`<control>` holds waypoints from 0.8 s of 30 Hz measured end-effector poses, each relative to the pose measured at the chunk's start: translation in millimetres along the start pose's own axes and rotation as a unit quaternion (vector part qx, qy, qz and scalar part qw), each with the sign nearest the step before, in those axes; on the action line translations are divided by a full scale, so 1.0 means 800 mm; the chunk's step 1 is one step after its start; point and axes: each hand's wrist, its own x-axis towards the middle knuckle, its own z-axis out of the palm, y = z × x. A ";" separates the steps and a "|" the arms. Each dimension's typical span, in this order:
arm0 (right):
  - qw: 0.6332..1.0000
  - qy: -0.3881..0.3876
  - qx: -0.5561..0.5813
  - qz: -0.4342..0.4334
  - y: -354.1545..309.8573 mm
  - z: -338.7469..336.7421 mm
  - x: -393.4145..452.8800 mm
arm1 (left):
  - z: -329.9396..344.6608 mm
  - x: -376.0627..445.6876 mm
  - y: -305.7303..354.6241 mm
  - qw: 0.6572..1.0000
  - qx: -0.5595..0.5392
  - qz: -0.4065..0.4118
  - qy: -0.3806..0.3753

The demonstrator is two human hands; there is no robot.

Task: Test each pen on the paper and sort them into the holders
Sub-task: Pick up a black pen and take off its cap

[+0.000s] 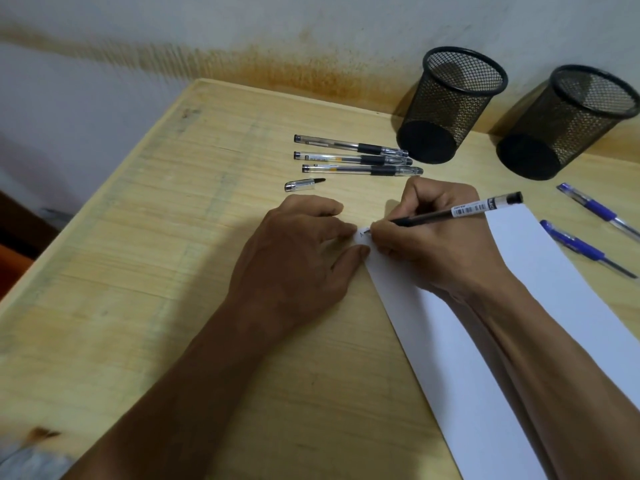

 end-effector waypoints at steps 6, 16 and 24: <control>1.000 0.017 -0.014 -0.008 -0.001 -0.002 -0.002 | 0.000 -0.001 0.001 1.000 0.002 -0.002 -0.002; 0.999 0.025 -0.022 -0.018 0.002 -0.001 -0.003 | 0.001 -0.001 -0.001 1.000 0.005 0.002 0.004; 0.999 0.038 -0.037 -0.012 0.002 0.000 -0.003 | 0.001 0.000 -0.002 1.000 0.014 0.012 0.008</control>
